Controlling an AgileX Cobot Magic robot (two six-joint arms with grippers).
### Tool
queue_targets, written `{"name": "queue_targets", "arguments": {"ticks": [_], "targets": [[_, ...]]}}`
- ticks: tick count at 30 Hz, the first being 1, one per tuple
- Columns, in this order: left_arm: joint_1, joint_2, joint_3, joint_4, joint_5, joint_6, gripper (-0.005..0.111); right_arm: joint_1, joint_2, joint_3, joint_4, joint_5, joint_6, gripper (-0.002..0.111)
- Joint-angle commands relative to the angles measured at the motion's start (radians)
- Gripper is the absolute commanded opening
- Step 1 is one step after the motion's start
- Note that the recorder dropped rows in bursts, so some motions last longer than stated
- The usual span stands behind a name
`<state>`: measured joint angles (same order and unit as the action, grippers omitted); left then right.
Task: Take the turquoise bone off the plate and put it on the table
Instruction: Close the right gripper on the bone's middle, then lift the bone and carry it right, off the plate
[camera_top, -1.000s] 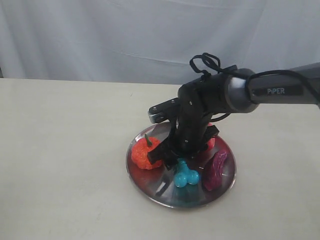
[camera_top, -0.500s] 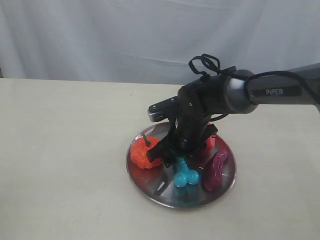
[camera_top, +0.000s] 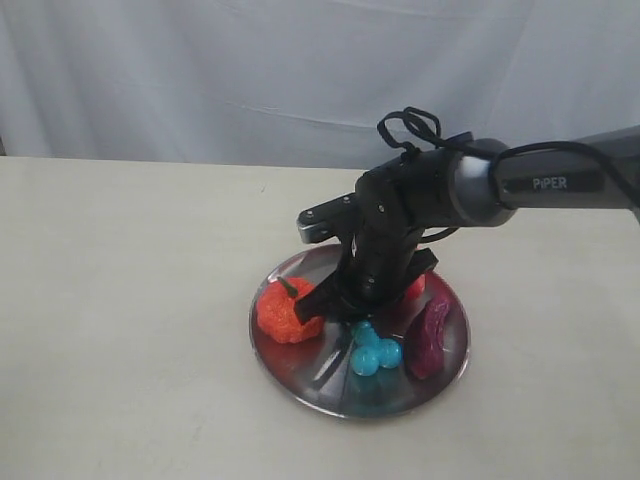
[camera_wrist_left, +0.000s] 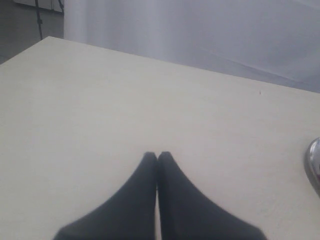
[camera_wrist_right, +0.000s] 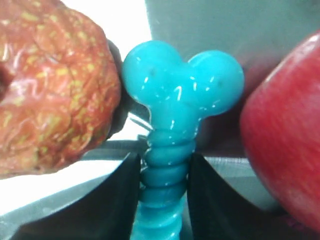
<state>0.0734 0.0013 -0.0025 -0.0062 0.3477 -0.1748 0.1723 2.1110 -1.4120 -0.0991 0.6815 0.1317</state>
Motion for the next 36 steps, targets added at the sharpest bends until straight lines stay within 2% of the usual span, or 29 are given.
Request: {"name": "queue_targets", "arguments": {"ticks": [1,11,17,24,28,31,36], "targets": [[0.004,-0.001,0.003,0.006,-0.005,-0.002,0.000,0.002,-0.050,-0.006,-0.004,0.011,0.014,0.000],[0.004,-0.001,0.003,0.006,-0.005,-0.002,0.000,0.002,-0.305,-0.006,0.004,0.065,0.026,0.000],[0.004,-0.001,0.003,0.006,-0.005,-0.002,0.000,-0.033,-0.467,-0.006,-0.007,0.102,0.067,0.000],[0.004,-0.001,0.003,0.006,-0.005,-0.002,0.000,-0.186,-0.588,-0.006,-0.013,0.232,0.070,0.000],[0.004,-0.001,0.003,0.006,-0.005,-0.002,0.000,-0.339,-0.592,-0.002,-0.071,0.362,0.058,0.000],[0.004,-0.001,0.003,0.006,-0.005,-0.002,0.000,-0.425,-0.592,0.073,-0.071,0.310,0.055,0.000],[0.004,-0.001,0.003,0.006,-0.005,-0.002,0.000,-0.448,-0.592,0.261,-0.083,0.091,0.033,0.000]]}}
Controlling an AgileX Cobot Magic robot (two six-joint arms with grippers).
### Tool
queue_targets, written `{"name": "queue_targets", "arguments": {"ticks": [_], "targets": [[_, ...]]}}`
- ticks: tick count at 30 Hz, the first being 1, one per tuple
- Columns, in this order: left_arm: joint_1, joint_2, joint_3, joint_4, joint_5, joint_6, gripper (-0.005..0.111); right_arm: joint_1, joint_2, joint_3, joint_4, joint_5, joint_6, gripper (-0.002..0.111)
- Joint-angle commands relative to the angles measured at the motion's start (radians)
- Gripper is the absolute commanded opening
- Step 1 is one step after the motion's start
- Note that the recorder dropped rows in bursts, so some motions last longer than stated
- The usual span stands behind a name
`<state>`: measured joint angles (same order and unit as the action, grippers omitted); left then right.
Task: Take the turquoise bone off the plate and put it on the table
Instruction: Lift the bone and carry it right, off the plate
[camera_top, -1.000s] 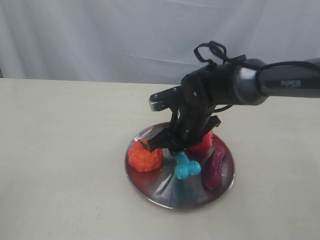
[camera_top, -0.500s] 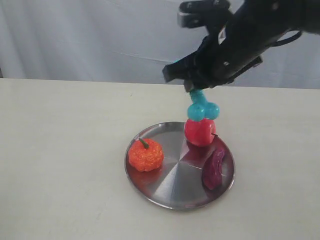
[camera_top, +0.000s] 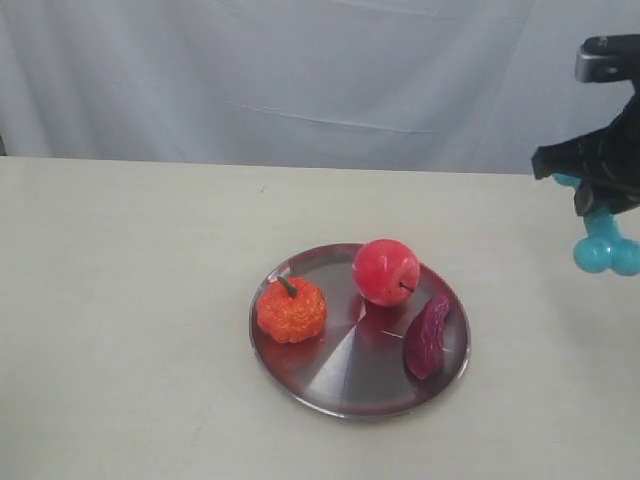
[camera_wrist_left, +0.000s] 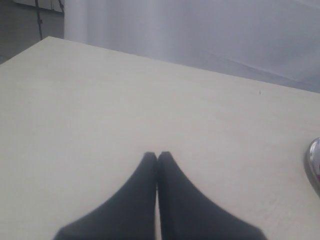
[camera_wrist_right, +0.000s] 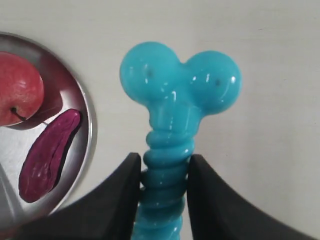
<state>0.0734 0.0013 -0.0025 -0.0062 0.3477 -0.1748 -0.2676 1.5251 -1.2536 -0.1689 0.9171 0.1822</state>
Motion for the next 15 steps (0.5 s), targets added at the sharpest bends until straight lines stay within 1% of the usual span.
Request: {"name": "queue_targets", "arguments": {"ticks": [1,4,9,15], "targets": [[0.004,-0.001,0.003,0.006,-0.005,-0.002,0.000,-0.008,-0.002,0.124,-0.013,-0.173,-0.018,0.000],[0.004,-0.001,0.003,0.006,-0.005,-0.002,0.000,-0.008,0.072,0.155,-0.013,-0.194,-0.018,0.000],[0.004,-0.001,0.003,0.006,-0.005,-0.002,0.000,-0.008,0.195,0.157,-0.013,-0.221,-0.011,0.000],[0.004,-0.001,0.003,0.006,-0.005,-0.002,0.000,-0.008,0.282,0.157,-0.002,-0.283,0.012,0.000]]}}
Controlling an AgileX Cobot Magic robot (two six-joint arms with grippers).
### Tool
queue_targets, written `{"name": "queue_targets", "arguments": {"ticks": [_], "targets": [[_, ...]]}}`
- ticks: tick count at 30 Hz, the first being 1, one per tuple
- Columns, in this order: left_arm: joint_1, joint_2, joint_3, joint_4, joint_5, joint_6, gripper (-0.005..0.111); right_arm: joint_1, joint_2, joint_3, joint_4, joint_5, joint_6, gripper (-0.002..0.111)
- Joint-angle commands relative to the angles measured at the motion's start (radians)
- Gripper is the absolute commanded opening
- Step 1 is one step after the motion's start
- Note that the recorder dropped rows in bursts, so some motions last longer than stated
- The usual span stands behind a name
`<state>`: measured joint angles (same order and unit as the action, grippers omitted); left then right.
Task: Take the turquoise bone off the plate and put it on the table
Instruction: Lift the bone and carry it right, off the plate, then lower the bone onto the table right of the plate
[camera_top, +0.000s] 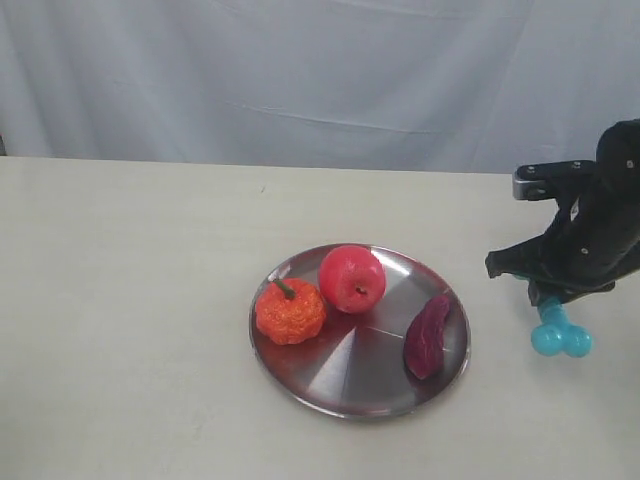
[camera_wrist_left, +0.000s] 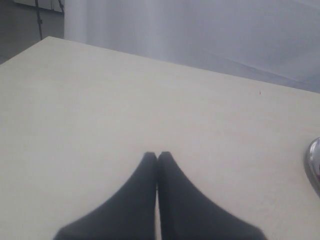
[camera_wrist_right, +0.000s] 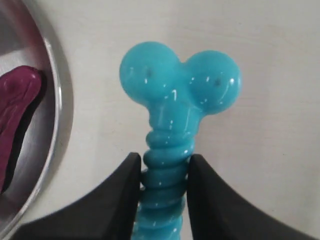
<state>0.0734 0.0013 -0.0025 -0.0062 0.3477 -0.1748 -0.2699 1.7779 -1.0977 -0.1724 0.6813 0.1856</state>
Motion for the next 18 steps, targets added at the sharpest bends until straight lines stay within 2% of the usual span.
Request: {"name": "queue_targets", "arguments": {"ticks": [1,10,18], "targets": [[0.004,-0.001,0.003,0.006,-0.005,-0.002,0.000,-0.006,0.032,0.001,0.014,-0.055,0.008,0.000],[0.004,-0.001,0.003,0.006,-0.005,-0.002,0.000,0.066,0.100,0.001,0.032,-0.107,0.008,0.000],[0.004,-0.001,0.003,0.006,-0.005,-0.002,0.000,0.064,0.146,-0.001,-0.009,-0.152,0.008,0.000]]}}
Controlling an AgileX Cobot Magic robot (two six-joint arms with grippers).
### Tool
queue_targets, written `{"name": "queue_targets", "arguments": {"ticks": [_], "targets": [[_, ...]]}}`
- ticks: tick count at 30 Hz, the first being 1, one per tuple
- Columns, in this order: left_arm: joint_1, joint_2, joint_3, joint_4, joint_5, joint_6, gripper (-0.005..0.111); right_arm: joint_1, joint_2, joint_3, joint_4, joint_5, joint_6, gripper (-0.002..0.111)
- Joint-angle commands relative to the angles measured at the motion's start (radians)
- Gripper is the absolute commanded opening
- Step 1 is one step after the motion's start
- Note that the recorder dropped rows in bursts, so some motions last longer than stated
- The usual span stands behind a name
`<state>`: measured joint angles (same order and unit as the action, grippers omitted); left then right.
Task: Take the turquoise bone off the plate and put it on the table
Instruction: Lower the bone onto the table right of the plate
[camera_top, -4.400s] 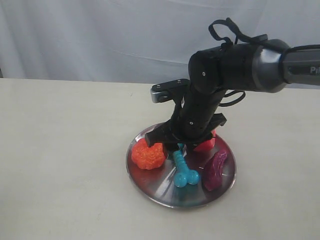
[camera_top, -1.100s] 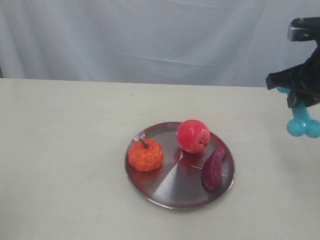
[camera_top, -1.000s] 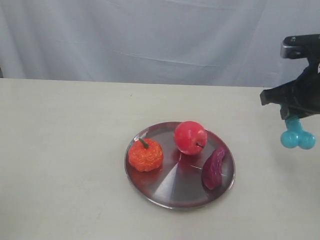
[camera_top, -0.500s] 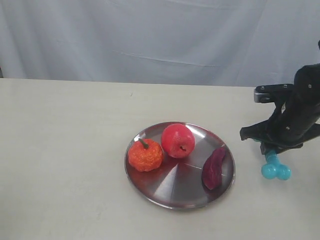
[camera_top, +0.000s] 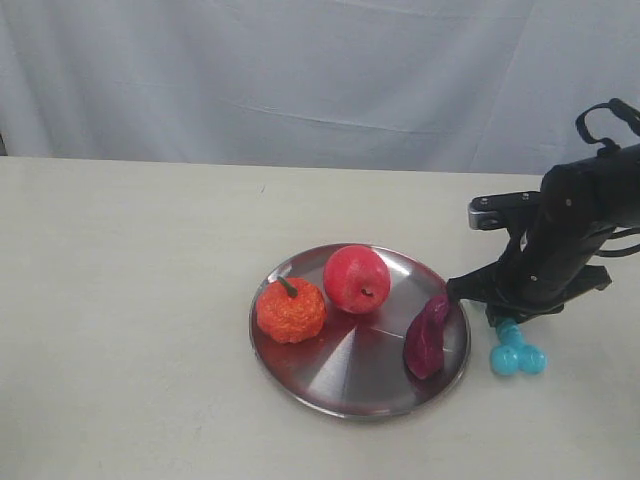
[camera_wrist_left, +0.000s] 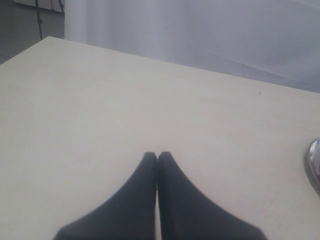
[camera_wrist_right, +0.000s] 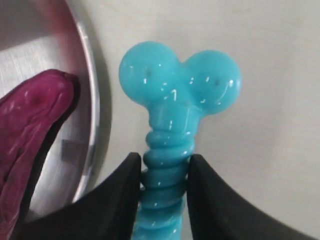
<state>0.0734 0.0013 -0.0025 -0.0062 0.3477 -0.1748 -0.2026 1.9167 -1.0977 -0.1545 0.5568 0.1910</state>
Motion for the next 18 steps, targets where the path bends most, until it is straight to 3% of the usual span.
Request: {"name": "queue_targets", "arguments": {"ticks": [1,18], "targets": [[0.004,-0.001,0.003,0.006,-0.005,-0.002,0.000,-0.004,0.010,-0.001,-0.027,-0.030,0.003,0.000],[0.004,-0.001,0.003,0.006,-0.005,-0.002,0.000,-0.004,0.011,-0.001,-0.027,-0.028,0.003,0.000]]}}
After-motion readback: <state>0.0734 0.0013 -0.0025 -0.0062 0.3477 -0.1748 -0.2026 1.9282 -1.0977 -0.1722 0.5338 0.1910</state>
